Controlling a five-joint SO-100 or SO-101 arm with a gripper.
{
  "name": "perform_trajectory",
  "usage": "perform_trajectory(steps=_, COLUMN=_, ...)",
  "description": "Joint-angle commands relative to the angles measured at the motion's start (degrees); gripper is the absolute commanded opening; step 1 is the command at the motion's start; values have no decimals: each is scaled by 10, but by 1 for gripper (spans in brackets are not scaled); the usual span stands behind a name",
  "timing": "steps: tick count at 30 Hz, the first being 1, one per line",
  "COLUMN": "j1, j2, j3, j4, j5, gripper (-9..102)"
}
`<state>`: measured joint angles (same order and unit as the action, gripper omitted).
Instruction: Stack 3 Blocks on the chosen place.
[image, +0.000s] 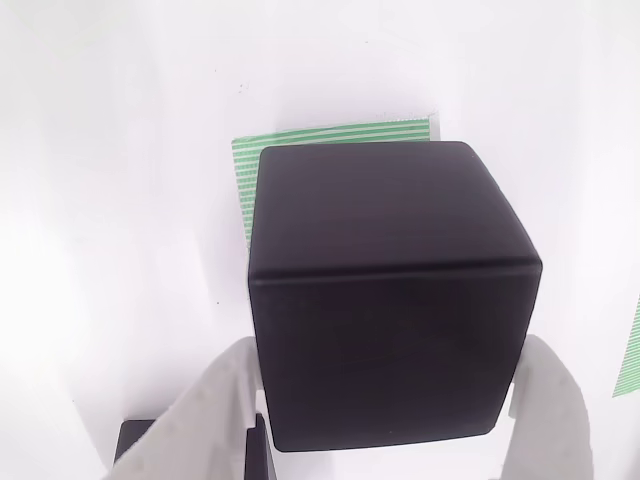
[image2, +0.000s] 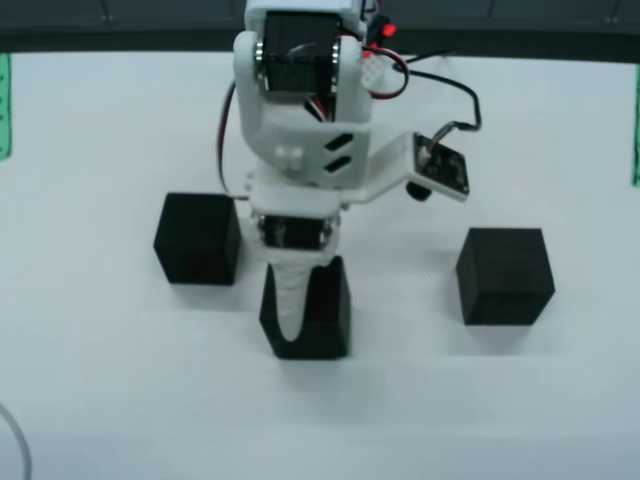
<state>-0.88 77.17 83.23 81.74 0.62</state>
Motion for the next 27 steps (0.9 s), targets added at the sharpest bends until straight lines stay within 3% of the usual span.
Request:
perform_trajectory(steps=1, j1=-3, j2=3, j3=-9, j4=11, j5=-6, gripper=27)
perform_trajectory(steps=15, j1=4, j2=10, j3=-7, j4=17, j5=-20, gripper=34)
perform_trajectory(steps=27, j1=-105, j2=182, j3=129, j4=25, j5=-186, gripper=34)
